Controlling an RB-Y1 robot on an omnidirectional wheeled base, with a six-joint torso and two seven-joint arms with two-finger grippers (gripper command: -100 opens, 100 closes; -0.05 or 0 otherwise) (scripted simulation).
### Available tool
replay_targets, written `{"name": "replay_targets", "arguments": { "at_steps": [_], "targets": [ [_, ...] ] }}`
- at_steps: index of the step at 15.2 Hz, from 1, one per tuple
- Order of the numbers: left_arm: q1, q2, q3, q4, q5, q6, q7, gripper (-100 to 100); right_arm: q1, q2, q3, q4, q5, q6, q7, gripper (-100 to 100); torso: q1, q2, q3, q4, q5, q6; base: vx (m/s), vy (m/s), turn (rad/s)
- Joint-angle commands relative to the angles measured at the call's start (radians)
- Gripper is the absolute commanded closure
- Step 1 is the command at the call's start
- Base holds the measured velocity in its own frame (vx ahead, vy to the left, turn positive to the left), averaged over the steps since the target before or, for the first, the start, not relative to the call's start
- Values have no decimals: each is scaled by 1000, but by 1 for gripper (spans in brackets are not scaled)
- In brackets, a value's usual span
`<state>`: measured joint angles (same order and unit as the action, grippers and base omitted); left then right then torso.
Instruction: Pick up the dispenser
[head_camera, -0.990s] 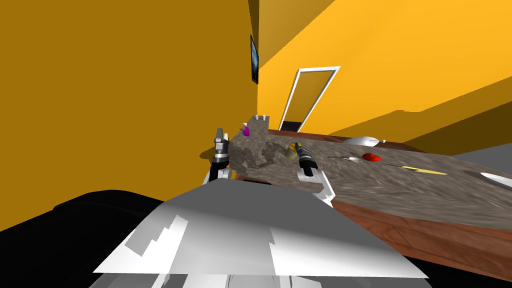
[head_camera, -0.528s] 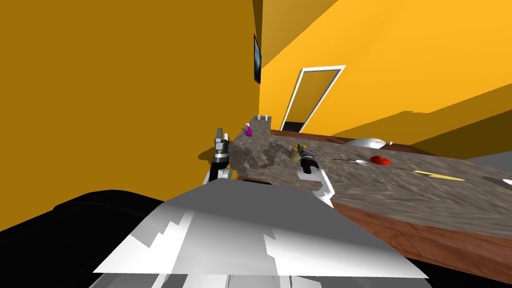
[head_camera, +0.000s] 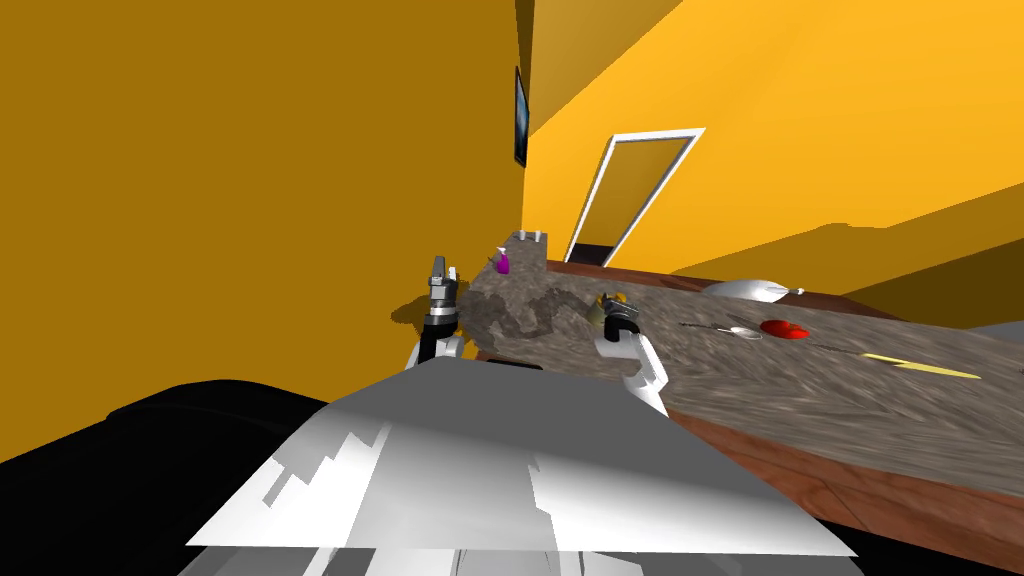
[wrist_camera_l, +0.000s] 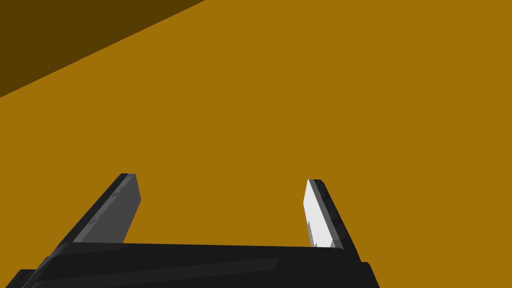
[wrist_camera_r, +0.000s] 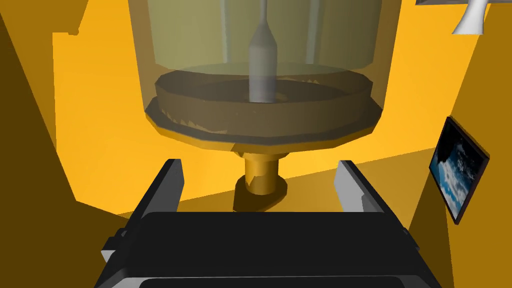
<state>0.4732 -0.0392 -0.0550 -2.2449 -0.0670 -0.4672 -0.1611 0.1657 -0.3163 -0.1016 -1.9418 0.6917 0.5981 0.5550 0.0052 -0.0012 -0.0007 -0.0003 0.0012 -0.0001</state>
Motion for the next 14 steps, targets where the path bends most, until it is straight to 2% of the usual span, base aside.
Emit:
{"name": "replay_targets", "arguments": {
  "at_steps": [1,3,4,8,10,11,12,13,14],
  "targets": [
    [0,0,0,0,0,0,0,0,-5,-4,-4,8,13,31,16,-100,0,0,0,0,0,0,18,60,30],
    [0,0,0,0,0,0,0,0,-19,-6,-10,26,45,82,44,-100,0,0,0,0,0,0,17,62,51],
    [0,0,0,0,0,0,0,0,-19,-6,-10,26,45,85,44,-100,0,0,0,0,0,0,21,61,34],
    [0,0,0,0,0,0,0,0,-36,-8,-18,51,90,159,84,-100,-1,2,1,0,0,0,5,55,16],
    [0,0,0,0,0,0,0,0,-40,-9,-21,58,103,180,95,-100,-1,2,1,0,0,0,7,40,-4],
    [0,0,0,0,0,0,0,0,-35,-10,-20,49,92,166,88,-100,-2,2,1,0,0,0,1,15,-6],
    [0,0,0,0,0,0,0,0,-35,-10,-20,50,93,171,91,-100,-3,2,1,0,-1,0,1,7,-1],
    [0,0,0,0,0,0,0,0,-35,-10,-20,50,93,171,91,100,-4,2,1,0,-1,0,0,0,0],
    [0,0,0,0,0,0,0,0,-35,-10,-20,50,93,171,91,100,-4,2,1,0,-1,0,0,4,22]
  ]
}}
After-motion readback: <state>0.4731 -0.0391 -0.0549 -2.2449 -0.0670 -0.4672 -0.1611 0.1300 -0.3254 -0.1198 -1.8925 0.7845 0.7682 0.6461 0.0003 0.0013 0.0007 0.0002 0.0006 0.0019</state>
